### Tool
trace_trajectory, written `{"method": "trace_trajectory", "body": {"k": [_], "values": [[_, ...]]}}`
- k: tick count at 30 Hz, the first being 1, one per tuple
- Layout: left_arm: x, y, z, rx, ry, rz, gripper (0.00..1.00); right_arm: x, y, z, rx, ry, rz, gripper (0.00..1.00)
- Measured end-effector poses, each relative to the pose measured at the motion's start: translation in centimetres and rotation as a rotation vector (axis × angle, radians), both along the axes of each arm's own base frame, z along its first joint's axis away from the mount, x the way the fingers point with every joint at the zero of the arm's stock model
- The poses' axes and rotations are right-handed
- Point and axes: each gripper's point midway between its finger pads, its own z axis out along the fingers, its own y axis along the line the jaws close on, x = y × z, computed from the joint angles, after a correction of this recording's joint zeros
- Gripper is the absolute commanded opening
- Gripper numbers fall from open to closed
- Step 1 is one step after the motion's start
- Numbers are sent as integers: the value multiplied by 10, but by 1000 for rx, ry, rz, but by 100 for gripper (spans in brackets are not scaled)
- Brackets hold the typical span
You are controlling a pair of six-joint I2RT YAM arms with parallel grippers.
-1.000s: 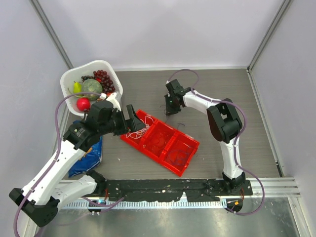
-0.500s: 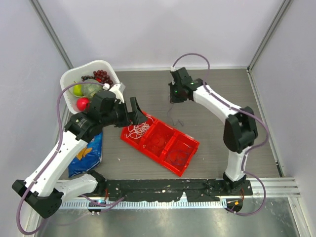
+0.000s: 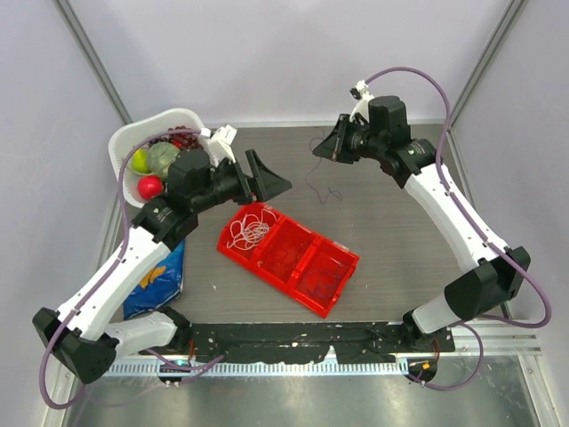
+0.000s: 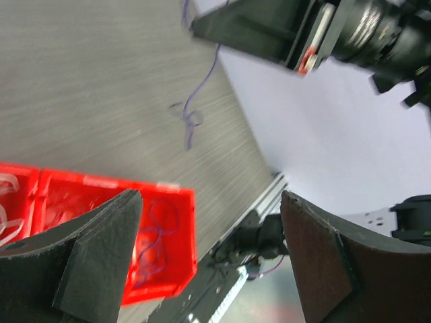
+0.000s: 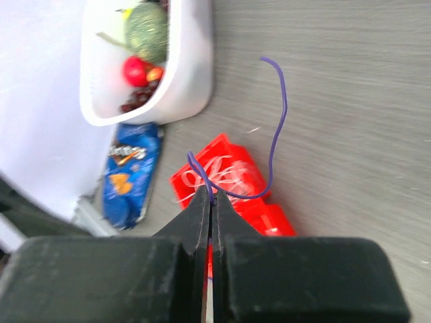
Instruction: Untangle the cables
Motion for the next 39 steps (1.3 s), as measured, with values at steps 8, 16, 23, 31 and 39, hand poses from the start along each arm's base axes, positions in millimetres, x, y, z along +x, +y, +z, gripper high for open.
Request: {"method": "trace_trajectory", "body": {"k": [8,16,23,31,39], "values": [[27,-50,11,-56,-51,-98,71,-45,38,-4,317,189,136,1],[7,-70,-10,-20,-25,-155,62,-57,51,-1,471,322,163,1],[0,-62,-28,-2,15,-139,14,-62,55,9,519,350,189,1],[4,-59,-45,45,60,-110,0,-65,55,22,590,376,221,2],[3,-55,-39,27,55,-89,0,-60,64,30,773,454,255,9]]}}
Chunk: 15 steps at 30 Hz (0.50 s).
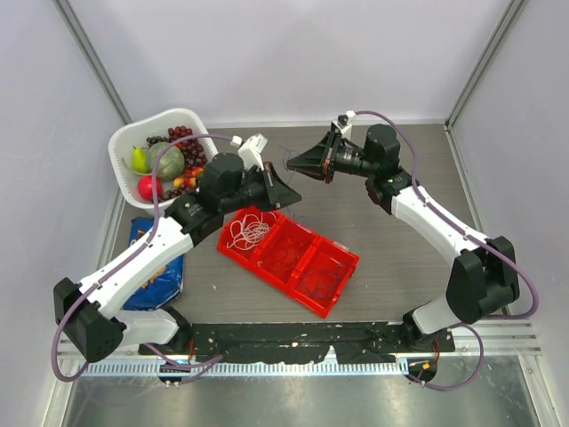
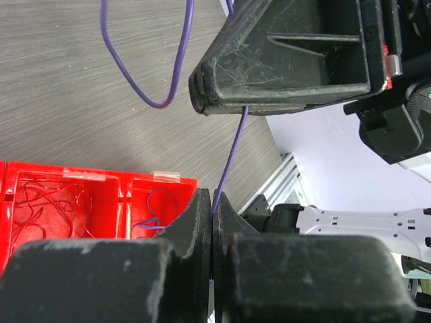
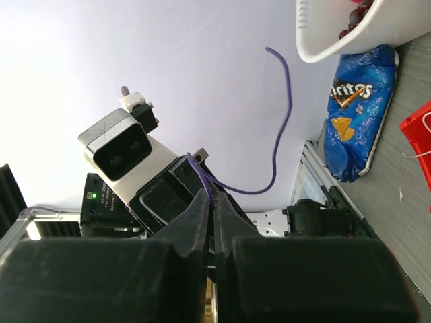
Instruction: Untangle the cables
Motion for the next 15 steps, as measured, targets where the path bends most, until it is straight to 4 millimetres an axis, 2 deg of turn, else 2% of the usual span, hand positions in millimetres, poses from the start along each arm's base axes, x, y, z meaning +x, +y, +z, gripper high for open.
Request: {"method": "trace_trajectory", "body": {"k": [4,7,12,15], "values": [[0,2,2,-1,-5,9,0,2,2,3,25,2,10,14],[-5,6,-5,19,19,6,0,11,-2,8,43,-16,-16,19],[-16,11,-23,66,75,-2,0,31,-9,16,67,-40,-75,18],[-19,13,-28,78,88,-5,0,37,-10,18,74,-49,-89,16]]}}
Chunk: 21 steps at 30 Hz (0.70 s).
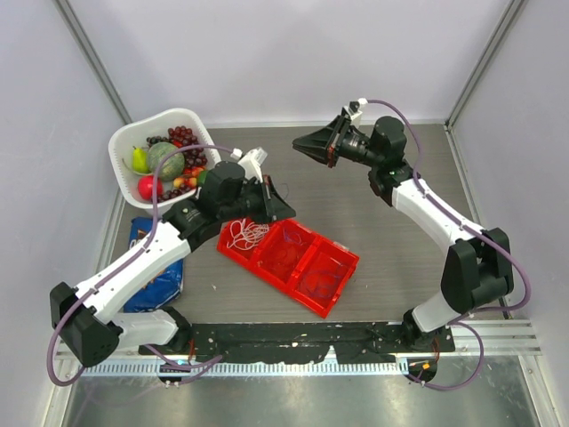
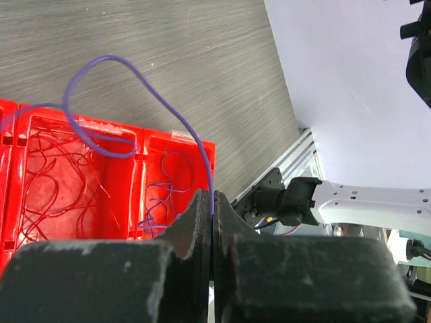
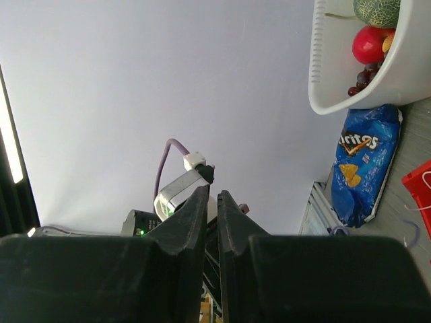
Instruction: Untangle the cables
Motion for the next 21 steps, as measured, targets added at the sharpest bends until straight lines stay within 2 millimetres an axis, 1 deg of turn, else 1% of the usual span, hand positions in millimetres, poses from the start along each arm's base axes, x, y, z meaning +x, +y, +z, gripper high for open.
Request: {"method": "trace_trajectory", "body": {"k": [3,5,7,10,12,14,17,21], "values": [[-3,1,0,-1,-1,-3,0,4,1,3,5,-6,-5,17],[-6,4,2,-5,-4,-2,0,8,2,5,-1,-15,-9,19],[-9,7,3,-8,-6,2,0,13,3,2,-33,-17,-19,20],[-10,9,4,-5,-2,12,0,17,1,-4,-127,-34,-42,21],[-10,9,-1,4,17,14,0,19,-3,-14,-187,-45,-56,21],[-12,8,-8,19,49,8,0,19,-8,-29,-245,-31,-62,21],[-14,4,-26,50,107,-18,0,19,-22,-50,-326,-2,-74,21],[-29,-7,-48,84,202,-122,0,17,-37,-75,-444,-6,-79,22]]}}
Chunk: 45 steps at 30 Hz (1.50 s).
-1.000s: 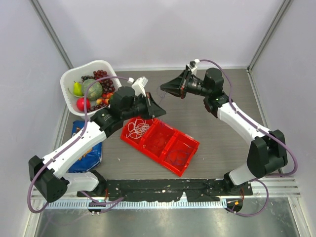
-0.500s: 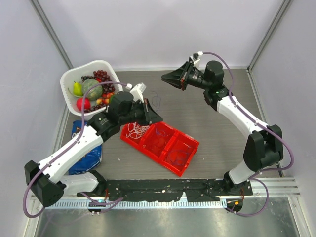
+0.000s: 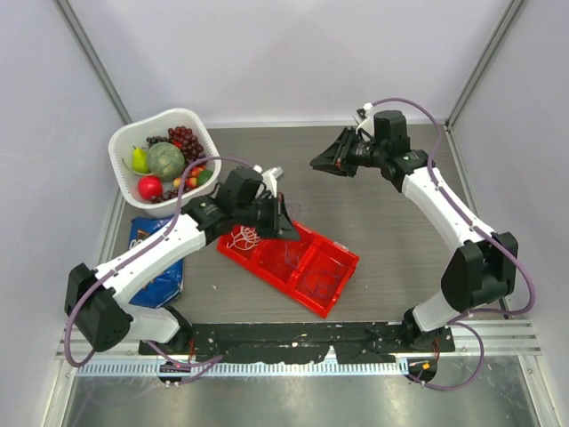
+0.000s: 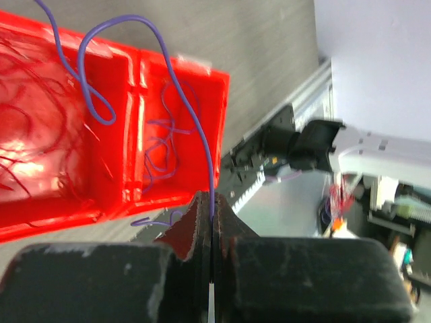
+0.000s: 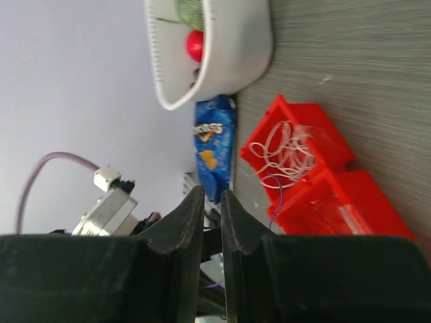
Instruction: Untangle the cables
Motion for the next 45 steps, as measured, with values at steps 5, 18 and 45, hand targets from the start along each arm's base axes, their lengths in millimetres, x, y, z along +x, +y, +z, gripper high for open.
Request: {"method": "trace_trajectory", "body": {"k": [5,18,45], "values": [[-39,-26,-15,70,69,-228,0,-9,-21,-26,-168,5,-6,22],[-103,-36,-61,201,395,-579,0,-18,-83,4,-306,-113,-186,22],[-16,-93,-127,300,181,-446,29,-21,-94,-13,-351,-83,-195,22]]}}
